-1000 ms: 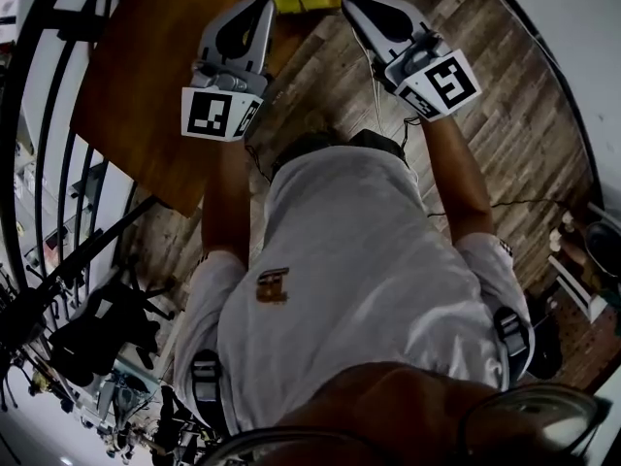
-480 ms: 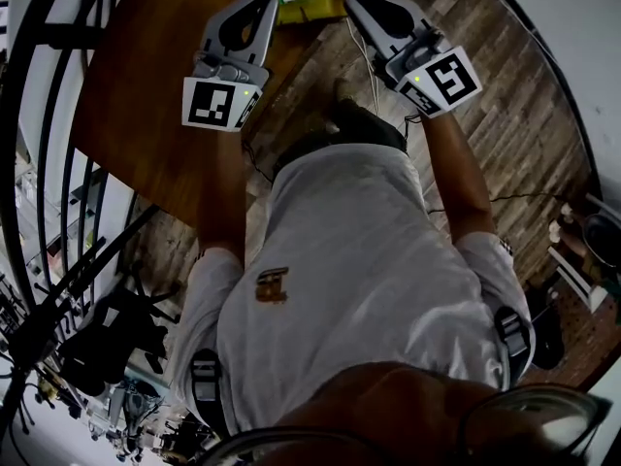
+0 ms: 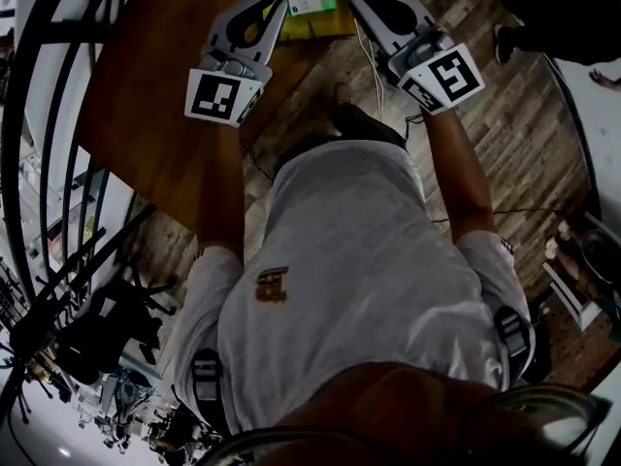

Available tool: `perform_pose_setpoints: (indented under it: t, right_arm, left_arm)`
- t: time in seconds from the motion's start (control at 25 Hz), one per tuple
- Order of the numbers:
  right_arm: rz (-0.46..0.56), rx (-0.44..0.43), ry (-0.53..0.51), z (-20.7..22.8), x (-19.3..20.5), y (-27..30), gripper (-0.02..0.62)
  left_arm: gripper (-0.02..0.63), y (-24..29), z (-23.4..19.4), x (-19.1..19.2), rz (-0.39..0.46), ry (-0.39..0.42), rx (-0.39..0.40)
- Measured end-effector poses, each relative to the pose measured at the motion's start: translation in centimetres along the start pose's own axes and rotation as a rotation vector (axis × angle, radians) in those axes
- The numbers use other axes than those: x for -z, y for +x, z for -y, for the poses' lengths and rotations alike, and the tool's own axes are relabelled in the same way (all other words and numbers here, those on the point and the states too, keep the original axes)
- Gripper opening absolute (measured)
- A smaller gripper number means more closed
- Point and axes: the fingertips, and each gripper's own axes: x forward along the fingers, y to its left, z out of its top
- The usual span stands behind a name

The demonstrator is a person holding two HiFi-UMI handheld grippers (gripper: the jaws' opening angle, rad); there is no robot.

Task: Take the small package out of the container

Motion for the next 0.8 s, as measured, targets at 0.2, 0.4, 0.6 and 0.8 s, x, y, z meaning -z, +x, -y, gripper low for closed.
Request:
perform_pose_setpoints:
  t: [0.2,0.4,0.6,0.8]
  right_arm:
    - [0.003,-0.019,0.008,3.4,0.1,0.8,0.032]
    - [0.003,-0.047,0.016,6.8,0.4,1.4,0.032]
    - [-0.012,-0.088,0.015,9.4,1.0,2.1,0.032]
    - [-0.017,-0.12,0.037,12.4,2.3,1.7,0.032]
  left_arm:
    - [0.021,3.1,-0.8,1.4,-0.048,0.021,0.016]
    - [0.029,6.4,-1.1,2.9,-0.091,0.053,0.047]
    - [0.091,9.1,-1.2,5.2,-0.178,0.083,0.09]
    - [0.169,11.6,-0.2,9.0,-0.312,0.124,0.146]
